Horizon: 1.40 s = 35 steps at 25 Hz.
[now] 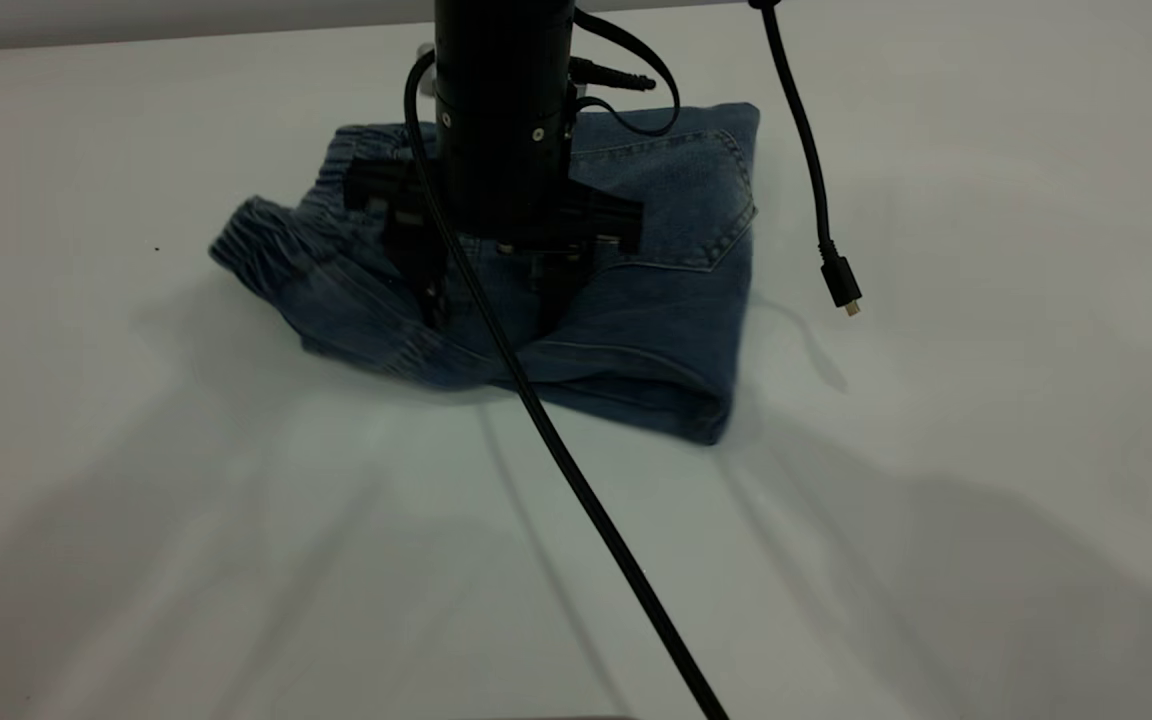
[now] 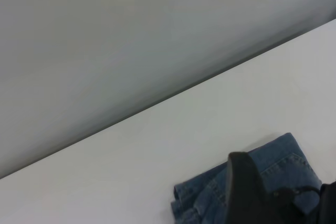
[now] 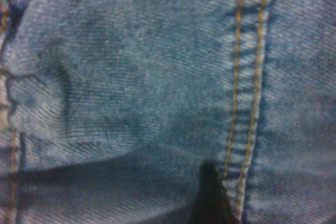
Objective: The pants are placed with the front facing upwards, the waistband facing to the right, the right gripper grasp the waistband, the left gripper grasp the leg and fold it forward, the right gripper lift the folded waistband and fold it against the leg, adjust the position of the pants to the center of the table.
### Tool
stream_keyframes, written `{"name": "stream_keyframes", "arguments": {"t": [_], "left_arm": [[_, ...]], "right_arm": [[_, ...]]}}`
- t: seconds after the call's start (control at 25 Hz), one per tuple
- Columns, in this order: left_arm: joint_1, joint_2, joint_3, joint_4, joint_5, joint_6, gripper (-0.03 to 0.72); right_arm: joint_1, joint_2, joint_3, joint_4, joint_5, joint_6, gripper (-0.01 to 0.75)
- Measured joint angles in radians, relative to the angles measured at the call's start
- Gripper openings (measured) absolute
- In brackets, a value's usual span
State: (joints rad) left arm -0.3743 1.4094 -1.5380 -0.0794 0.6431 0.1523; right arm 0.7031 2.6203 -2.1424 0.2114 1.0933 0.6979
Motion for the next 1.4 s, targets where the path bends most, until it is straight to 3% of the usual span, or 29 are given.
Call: {"name": "stream_keyframes", "arguments": {"t": [0.2,0.6,0.92,1.2,1.4], "left_arm": [[0.000,0.000,0.000,0.000,0.000,0.001,0.359],[0.000,0.000,0.000,0.002,-0.004,0.003,0.359],[0.000,-0.097,0.000,0.003,-0.014,0.007,0.359],[0.000,-0.246,0.000,0.003,0.124,0.007,0.359],[0.000,-0.330,0.000,0.002,0.332,0.007,0.359]], "right_arm": [[0.039,0.000,0.000,-0.140,0.077,-0.094,0.447],[0.088,-0.024,-0.031,-0.255,0.109,-0.210,0.447],[0.106,-0.284,-0.065,-0.292,0.132,-0.381,0.447],[0.105,-0.575,-0.065,-0.299,0.155,-0.470,0.447],[0.105,-0.760,-0.066,-0.290,0.166,-0.514,0.447]]}}
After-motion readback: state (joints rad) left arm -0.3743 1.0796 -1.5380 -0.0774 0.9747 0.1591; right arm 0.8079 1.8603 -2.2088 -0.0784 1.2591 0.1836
